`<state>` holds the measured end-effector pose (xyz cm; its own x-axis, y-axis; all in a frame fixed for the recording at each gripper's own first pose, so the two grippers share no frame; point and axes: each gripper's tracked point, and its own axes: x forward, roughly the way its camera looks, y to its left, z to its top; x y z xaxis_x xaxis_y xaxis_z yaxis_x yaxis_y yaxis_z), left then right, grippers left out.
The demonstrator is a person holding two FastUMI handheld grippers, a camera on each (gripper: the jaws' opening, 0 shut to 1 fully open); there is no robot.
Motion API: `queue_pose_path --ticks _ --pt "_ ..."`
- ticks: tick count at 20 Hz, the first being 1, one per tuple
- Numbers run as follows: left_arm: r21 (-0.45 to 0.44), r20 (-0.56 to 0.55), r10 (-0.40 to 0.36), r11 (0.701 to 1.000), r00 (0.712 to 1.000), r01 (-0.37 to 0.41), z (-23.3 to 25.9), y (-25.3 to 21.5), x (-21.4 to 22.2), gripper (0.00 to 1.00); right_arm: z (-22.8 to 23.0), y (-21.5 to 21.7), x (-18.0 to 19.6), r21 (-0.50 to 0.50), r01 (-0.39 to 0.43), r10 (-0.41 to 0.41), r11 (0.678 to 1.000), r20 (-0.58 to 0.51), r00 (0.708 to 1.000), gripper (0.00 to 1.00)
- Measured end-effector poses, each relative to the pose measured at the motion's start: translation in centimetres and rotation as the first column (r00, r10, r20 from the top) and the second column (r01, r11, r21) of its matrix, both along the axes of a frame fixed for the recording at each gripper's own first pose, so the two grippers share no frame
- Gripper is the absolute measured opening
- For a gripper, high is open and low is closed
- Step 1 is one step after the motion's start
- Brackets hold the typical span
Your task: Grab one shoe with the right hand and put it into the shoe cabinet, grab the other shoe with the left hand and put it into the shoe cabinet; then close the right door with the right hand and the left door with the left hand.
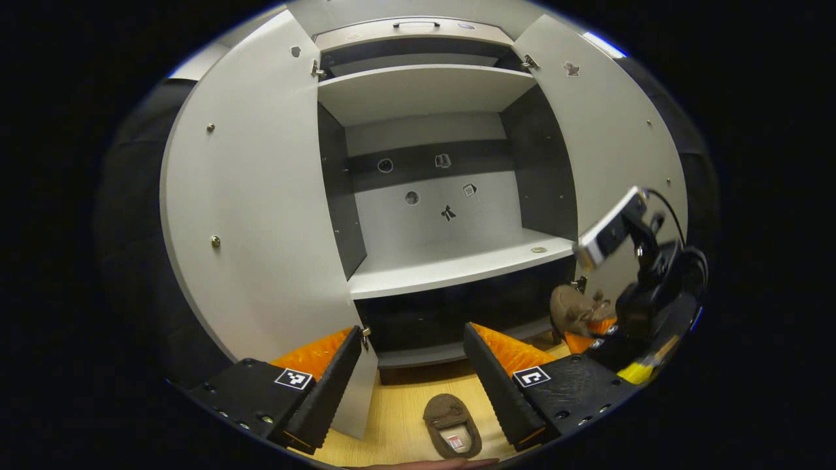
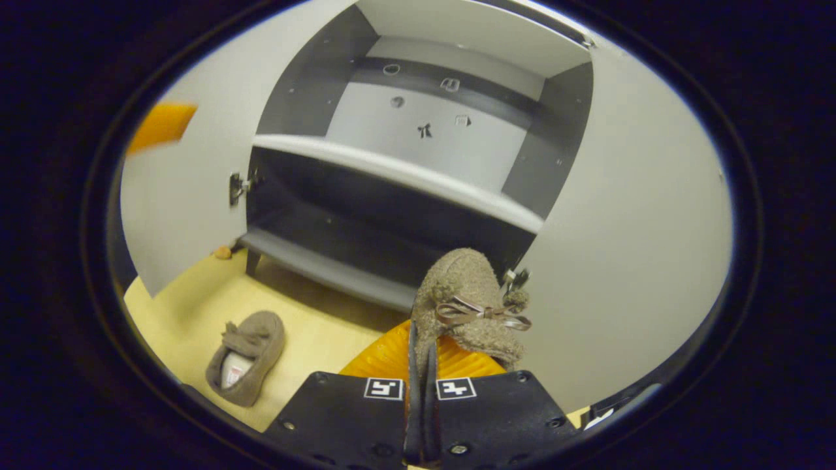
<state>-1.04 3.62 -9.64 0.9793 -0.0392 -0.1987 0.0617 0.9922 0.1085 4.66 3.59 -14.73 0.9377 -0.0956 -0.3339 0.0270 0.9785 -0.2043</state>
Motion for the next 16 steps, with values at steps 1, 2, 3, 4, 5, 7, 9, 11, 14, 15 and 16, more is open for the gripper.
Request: queue_pose_path --ticks 1,2,3,4,5,7,9,11,14,15,16 --pt "-0.003 0.013 0.003 1.000 1.000 -0.003 0.2 0.1 -0.1 0.96 2.7 0.0 0.8 0.013 0.004 -0.004 1.000 0.036 0.999 0.05" --pt "-0.007 0.022 0.007 1.000 1.000 -0.007 0.2 0.3 -0.2 0.95 5.3 -0.2 1.6 0.013 0.004 -0.004 1.000 0.071 0.997 0.05" --pt "-0.011 0.028 0.011 1.000 1.000 -0.011 0.2 0.5 -0.3 0.95 7.7 -0.5 2.5 0.000 -0.001 0.001 1.000 0.093 0.996 0.05" --pt "-0.016 0.031 0.020 1.000 0.999 -0.019 0.1 0.8 -0.5 0.96 9.7 -0.4 3.7 -0.015 -0.014 0.016 1.000 0.099 0.995 0.05" --pt "-0.024 0.036 0.030 0.999 0.999 -0.029 0.0 1.2 -0.7 0.96 11.3 -0.1 5.1 -0.025 -0.031 0.033 0.999 0.093 0.995 0.05" --pt "-0.039 0.040 0.057 0.998 0.998 -0.055 -0.3 2.0 -1.2 0.95 13.5 0.2 8.8 -0.015 -0.035 0.036 0.999 0.085 0.996 0.06" --pt "-0.040 0.042 0.090 0.995 0.995 -0.089 -0.7 3.1 -1.7 0.96 13.8 -0.7 12.7 -0.038 -0.012 0.014 0.999 0.049 0.999 0.05" --pt "-0.038 0.037 0.126 0.991 0.991 -0.124 -1.3 4.4 -2.1 0.96 12.8 -0.7 16.6 -0.054 -0.006 0.005 0.999 -0.016 1.000 0.05" --pt "-0.033 0.021 0.183 0.983 0.983 -0.182 -2.0 6.4 -3.0 0.96 11.4 -0.7 21.9 -0.019 -0.005 0.003 1.000 -0.113 0.994 0.05" --pt "-0.035 0.015 0.184 0.982 0.983 -0.183 -2.2 6.7 -3.2 0.96 11.2 -1.1 23.5 -0.026 0.002 -0.005 1.000 -0.130 0.991 0.06" --pt "-0.035 0.016 0.186 0.982 0.982 -0.186 -2.2 6.7 -3.4 0.95 11.3 -1.3 24.3 -0.045 0.003 -0.010 0.999 -0.140 0.990 0.06"
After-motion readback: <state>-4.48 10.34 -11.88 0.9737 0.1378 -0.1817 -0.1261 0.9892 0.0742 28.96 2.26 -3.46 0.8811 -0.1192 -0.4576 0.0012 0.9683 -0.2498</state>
